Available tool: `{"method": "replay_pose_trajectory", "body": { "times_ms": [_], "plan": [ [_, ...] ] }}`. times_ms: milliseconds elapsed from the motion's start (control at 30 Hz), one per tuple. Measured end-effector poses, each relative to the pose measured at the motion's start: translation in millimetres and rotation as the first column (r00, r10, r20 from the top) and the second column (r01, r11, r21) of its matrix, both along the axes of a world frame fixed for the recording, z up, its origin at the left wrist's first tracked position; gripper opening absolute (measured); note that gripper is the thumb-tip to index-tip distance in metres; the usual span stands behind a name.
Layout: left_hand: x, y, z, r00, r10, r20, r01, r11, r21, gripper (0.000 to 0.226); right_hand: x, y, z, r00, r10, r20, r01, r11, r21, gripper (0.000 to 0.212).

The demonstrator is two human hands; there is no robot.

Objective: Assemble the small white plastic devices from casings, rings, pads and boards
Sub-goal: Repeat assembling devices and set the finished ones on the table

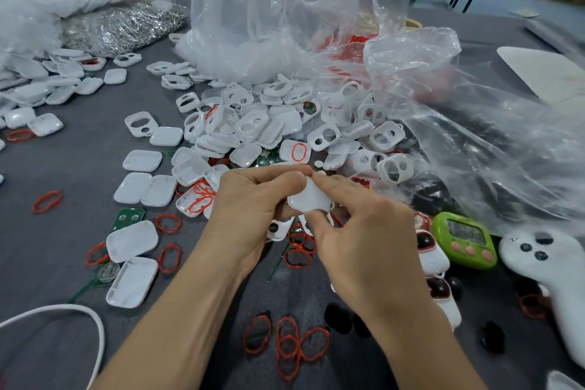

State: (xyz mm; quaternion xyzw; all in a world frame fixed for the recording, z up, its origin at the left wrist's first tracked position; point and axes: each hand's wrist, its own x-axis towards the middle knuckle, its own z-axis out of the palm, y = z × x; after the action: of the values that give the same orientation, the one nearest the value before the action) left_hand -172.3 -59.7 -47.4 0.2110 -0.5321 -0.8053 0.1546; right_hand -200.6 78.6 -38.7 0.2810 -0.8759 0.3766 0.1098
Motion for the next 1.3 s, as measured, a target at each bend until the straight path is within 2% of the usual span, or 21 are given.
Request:
{"method": "replay_pose_trajectory", "body": {
  "times_ms": [100,167,267,500,633,667,733,800,867,933,1000,1100,1300],
  "plan": [
    [0.8,-2.8,-0.7,0.995,-0.096,0.008,0.096,0.995,-0.019,0.022,-5.5,1.1,-0.9,1.0,-0.024,0.003,0.024,0.997,-0.072,0.044],
    [1.6,-4.4,-1.2,0.979,-0.202,-0.005,0.202,0.979,0.0,0.029,-10.1,2.7,-1.6,0.999,-0.044,0.016,0.045,0.992,-0.12,0.039],
    [1.8,-5.0,-2.4,0.966,-0.258,-0.005,0.258,0.966,-0.032,0.037,-12.1,4.0,-3.5,0.997,-0.075,-0.002,0.074,0.989,-0.129,0.038],
    [3.3,-0.9,-2.6,0.975,-0.22,0.024,0.221,0.968,-0.119,0.036,-10.1,1.1,-5.7,0.995,-0.097,-0.013,0.097,0.995,-0.011,0.041],
    [3.9,2.0,-3.7,0.986,-0.164,0.026,0.166,0.976,-0.14,0.036,-8.8,-1.8,-6.1,0.994,-0.089,-0.061,0.087,0.996,-0.033,0.042],
    [3.8,2.7,-3.6,0.988,-0.15,0.028,0.153,0.978,-0.143,0.037,-9.8,-0.5,-5.1,0.995,-0.088,-0.039,0.086,0.996,-0.037,0.042],
    [4.1,3.3,-2.9,0.991,-0.129,0.042,0.134,0.98,-0.148,0.037,-17.0,4.9,-2.5,0.987,-0.05,0.154,0.066,0.993,-0.1,0.041],
    [5.0,2.6,-3.1,0.99,-0.127,0.063,0.136,0.976,-0.167,0.038,-26.7,11.4,-0.8,0.905,0.061,0.421,0.047,0.969,-0.242,0.036],
    [5.5,3.0,-2.4,0.986,-0.148,0.073,0.159,0.971,-0.179,0.038,-34.5,15.7,-0.8,0.809,0.142,0.571,0.053,0.949,-0.312,0.026],
    [4.9,4.9,-2.3,0.989,-0.13,0.07,0.142,0.968,-0.206,0.036,-36.5,15.7,-0.9,0.755,0.191,0.627,0.058,0.933,-0.354,0.022],
    [3.9,7.2,-4.3,0.997,-0.037,0.07,0.054,0.966,-0.253,0.03,-36.2,14.4,-1.5,0.722,0.214,0.658,0.122,0.897,-0.426,0.022],
    [5.6,12.3,-5.5,0.997,0.012,0.076,0.016,0.936,-0.352,0.021,-34.7,13.4,-1.5,0.706,0.224,0.671,0.206,0.842,-0.498,0.021],
    [7.4,15.4,-2.9,0.996,0.085,-0.006,-0.081,0.924,-0.373,0.031,-33.5,12.0,0.2,0.659,0.313,0.684,0.211,0.796,-0.568,0.016]
  ]
}}
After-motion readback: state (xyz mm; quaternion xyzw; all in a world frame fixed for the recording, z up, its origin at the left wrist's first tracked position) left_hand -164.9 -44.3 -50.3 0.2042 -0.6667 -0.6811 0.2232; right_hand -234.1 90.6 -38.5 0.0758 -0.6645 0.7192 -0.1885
